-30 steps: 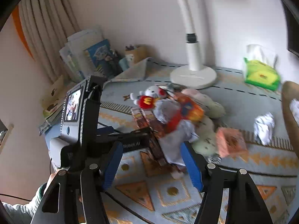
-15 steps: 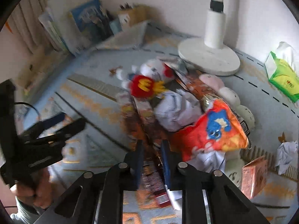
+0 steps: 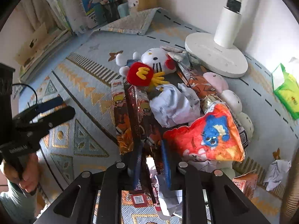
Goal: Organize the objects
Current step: 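Grasp a dark red candy box with the right tool while the left grasps a Naruto box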
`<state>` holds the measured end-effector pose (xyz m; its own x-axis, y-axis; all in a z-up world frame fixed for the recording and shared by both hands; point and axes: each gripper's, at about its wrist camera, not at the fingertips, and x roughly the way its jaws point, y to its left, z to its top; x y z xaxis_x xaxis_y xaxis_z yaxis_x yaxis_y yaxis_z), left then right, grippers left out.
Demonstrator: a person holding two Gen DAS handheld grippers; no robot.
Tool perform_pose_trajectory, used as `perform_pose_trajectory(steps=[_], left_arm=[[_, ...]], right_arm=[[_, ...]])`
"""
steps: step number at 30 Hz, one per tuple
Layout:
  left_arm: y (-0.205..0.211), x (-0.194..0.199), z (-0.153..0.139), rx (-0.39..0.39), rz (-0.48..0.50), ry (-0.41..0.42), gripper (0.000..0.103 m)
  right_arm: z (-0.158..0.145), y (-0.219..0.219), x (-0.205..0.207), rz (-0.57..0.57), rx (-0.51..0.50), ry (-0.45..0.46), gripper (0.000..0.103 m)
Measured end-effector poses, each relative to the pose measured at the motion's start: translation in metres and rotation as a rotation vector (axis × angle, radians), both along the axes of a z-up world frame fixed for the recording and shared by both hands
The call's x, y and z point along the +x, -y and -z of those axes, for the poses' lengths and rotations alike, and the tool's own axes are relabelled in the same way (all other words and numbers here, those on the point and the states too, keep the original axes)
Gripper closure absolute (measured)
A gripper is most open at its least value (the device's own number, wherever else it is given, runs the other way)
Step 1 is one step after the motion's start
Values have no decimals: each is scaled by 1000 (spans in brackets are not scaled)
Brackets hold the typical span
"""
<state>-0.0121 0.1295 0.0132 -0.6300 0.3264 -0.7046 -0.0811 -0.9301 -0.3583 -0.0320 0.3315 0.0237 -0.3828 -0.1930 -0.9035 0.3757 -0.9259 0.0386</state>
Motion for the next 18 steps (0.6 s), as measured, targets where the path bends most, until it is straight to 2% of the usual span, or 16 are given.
perform_pose_trajectory(steps=[6, 13, 18], left_arm=[[2, -1, 1, 33, 13, 5, 17], [7, -2, 1, 71, 29, 6, 17], [14, -3, 2, 116, 29, 6, 17]], right_arm=[[5, 10, 3, -15, 55, -5, 69], [13, 22, 3, -7, 113, 3, 64], [12, 36, 14, 30, -95, 117, 82]])
